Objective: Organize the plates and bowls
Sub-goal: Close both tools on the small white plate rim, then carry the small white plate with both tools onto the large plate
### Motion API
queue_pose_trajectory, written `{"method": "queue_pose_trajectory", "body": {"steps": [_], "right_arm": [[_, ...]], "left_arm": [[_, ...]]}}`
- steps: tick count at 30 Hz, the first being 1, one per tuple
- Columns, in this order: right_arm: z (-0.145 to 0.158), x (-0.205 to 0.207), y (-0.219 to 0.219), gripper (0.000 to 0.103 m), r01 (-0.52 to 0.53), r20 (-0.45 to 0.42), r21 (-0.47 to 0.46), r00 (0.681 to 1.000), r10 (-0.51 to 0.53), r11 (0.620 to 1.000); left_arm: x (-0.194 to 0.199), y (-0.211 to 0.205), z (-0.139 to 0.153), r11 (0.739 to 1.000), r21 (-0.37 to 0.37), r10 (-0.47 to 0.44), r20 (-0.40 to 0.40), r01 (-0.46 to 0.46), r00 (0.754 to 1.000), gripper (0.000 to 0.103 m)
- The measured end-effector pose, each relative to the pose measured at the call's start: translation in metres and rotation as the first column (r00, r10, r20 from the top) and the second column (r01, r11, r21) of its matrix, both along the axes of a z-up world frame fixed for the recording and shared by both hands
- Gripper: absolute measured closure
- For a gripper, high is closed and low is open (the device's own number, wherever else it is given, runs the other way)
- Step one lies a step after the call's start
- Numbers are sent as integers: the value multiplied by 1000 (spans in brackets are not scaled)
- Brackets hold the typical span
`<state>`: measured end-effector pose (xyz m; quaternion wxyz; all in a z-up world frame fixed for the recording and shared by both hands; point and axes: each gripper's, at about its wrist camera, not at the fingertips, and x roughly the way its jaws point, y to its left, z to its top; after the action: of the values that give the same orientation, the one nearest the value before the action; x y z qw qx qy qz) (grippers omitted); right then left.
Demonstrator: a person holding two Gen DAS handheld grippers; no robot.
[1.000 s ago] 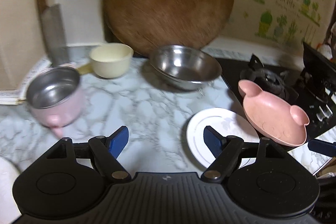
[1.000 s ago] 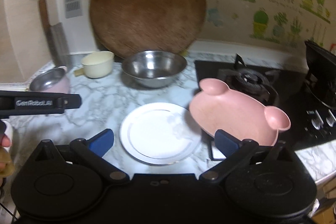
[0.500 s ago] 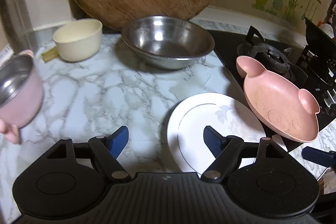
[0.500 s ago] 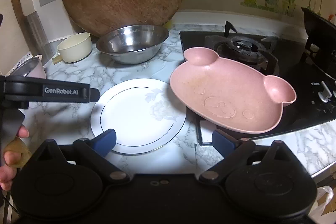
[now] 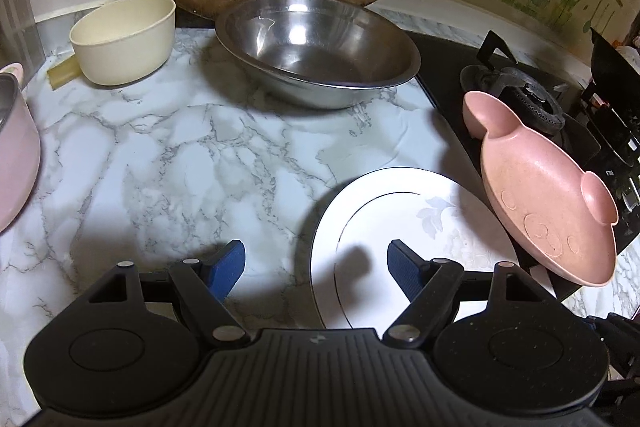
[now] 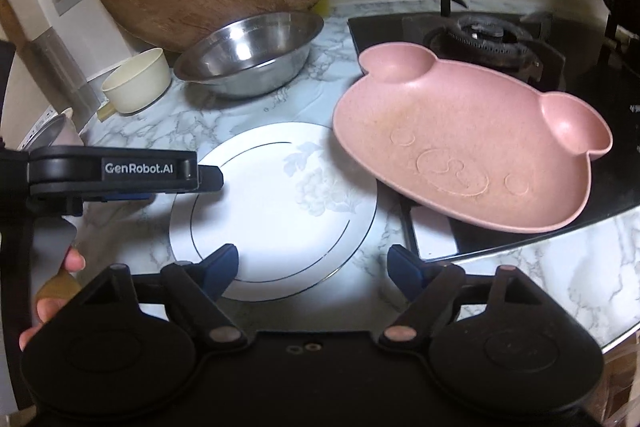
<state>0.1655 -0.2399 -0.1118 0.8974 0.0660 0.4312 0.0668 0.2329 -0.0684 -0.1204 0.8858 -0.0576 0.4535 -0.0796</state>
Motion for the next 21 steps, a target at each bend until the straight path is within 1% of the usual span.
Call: {"method": "queue_pose_trajectory", "body": {"steps": [2, 3, 4, 5, 7, 8, 9, 11, 12, 13, 14, 16, 17, 18, 19, 21], "right_arm": [[-2, 4, -3, 22, 15, -16, 20, 1000, -15, 1000], [-3, 6, -4, 24, 23, -26, 28, 999, -22, 999], [-4, 8, -5, 25, 27, -33, 36, 999, -26, 999], [-5, 10, -6, 25, 31, -38, 44, 999, -29, 999], [-6, 12, -8, 29, 37, -39, 48, 999, -35, 998], [-6, 13, -9, 30, 40, -37, 46, 999, -39, 998], [-6, 14, -10, 33, 42, -35, 47, 999, -40, 998], [-6, 17, -12, 40, 47, -32, 50, 998, -46, 998], [-5, 18, -13, 45, 49, -34, 56, 998, -48, 997], [-5, 20, -15, 51, 50, -36, 64, 998, -48, 997], [-5, 21, -16, 54, 52, -38, 70, 998, -50, 996], [-5, 21, -17, 63, 64, -38, 71, 997, -62, 995], [-5, 22, -18, 65, 69, -39, 72, 997, -66, 995], [-6, 22, -20, 69, 74, -39, 72, 997, -71, 995], [-6, 22, -21, 74, 80, -40, 73, 996, -77, 994], [-6, 22, -24, 80, 93, -45, 82, 995, -90, 992]], "left_arm": [[2, 0, -1, 1000, -4, -1, -3, 1, 1000, 26], [3, 1, -1, 1000, -5, 3, -5, -3, 1000, 28], [5, 1, -2, 1000, -11, 5, -10, -5, 1000, 31], [7, 2, -3, 1000, -20, 8, -20, -8, 1000, 38], [9, 2, -3, 1000, -20, 22, -20, -23, 1000, 42], [9, 2, -2, 1000, -20, 20, -20, -21, 1000, 47], [10, 1, -2, 1000, -23, 15, -23, -15, 1000, 55], [11, 1, -2, 999, -38, 7, -29, -8, 1000, 62], [11, 0, -2, 999, -45, 5, -32, -6, 999, 67], [11, 0, -2, 999, -52, 3, -36, -5, 999, 69], [11, 0, -3, 998, -59, 0, -39, -3, 999, 72], [11, 1, -3, 997, -75, -2, -43, -1, 999, 72], [10, 1, -3, 997, -75, -2, -41, -1, 999, 74], [10, 1, -4, 997, -75, -3, -40, -1, 999, 78], [10, 2, -4, 997, -74, -1, -39, -2, 999, 79], [9, 5, -4, 996, -83, 8, -42, -12, 999, 84]]}}
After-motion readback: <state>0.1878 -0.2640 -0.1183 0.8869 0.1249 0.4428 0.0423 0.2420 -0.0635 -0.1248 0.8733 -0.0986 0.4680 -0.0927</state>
